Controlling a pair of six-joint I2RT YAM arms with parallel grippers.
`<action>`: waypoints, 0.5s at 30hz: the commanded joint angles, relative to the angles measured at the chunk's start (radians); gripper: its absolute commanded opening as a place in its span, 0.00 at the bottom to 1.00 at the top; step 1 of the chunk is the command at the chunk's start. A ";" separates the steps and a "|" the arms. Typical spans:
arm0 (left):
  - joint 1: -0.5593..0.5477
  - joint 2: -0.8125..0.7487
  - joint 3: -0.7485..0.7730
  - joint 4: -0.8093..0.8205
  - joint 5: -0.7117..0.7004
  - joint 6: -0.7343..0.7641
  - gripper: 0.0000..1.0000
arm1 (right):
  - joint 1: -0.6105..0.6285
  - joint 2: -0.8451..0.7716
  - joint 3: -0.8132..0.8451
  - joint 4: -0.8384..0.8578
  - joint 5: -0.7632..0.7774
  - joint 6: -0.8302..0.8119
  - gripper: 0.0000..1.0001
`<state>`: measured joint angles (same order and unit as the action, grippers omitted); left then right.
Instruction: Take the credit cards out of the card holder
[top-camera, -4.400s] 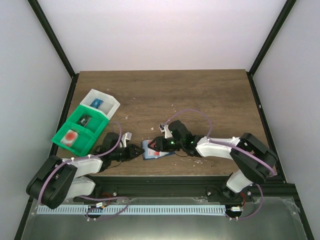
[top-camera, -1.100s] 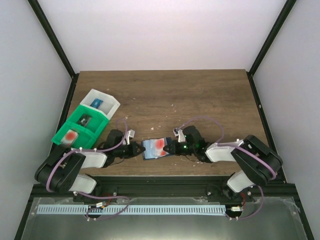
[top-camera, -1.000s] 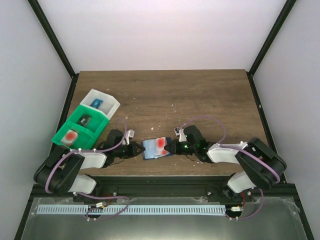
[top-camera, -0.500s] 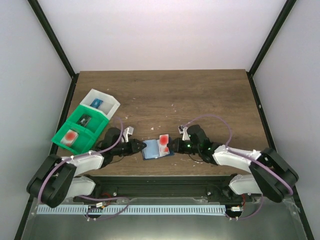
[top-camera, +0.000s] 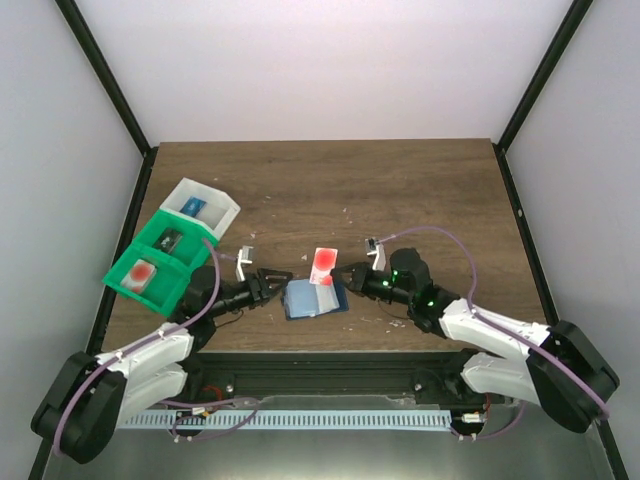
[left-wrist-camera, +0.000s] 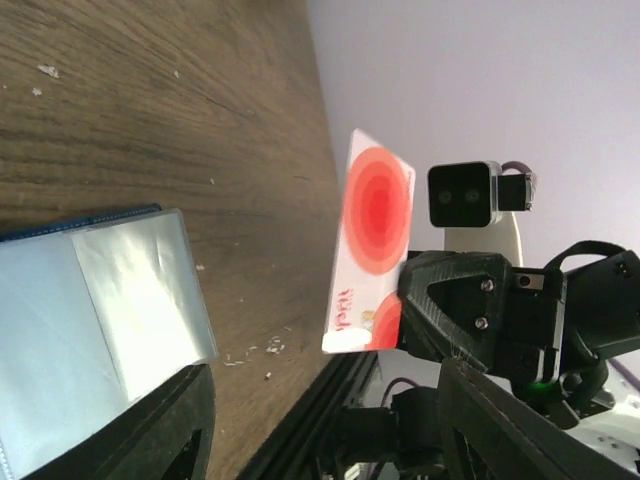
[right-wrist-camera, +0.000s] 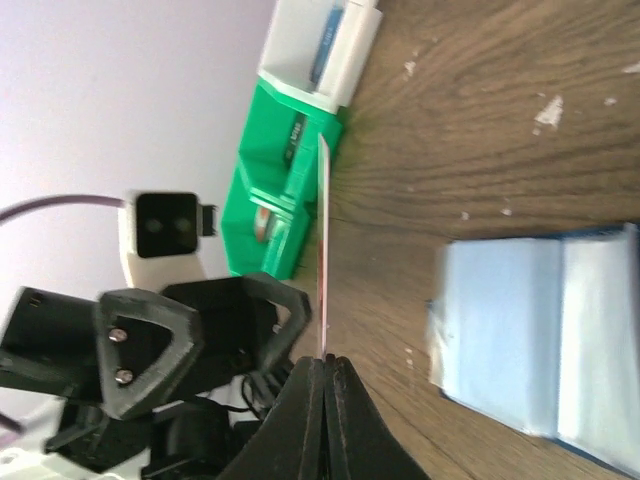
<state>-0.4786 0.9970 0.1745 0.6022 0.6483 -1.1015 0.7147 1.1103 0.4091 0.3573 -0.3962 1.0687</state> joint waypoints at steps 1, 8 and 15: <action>-0.003 -0.033 -0.048 0.181 -0.017 -0.136 0.64 | -0.006 0.006 0.026 0.130 -0.014 0.091 0.01; -0.009 0.008 -0.026 0.254 0.020 -0.144 0.64 | 0.002 0.058 0.015 0.247 -0.071 0.148 0.01; -0.018 0.115 -0.003 0.329 0.054 -0.136 0.58 | 0.019 0.090 0.037 0.275 -0.101 0.140 0.01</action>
<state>-0.4858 1.0603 0.1432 0.8303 0.6647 -1.2373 0.7227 1.1893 0.4103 0.5781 -0.4702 1.2030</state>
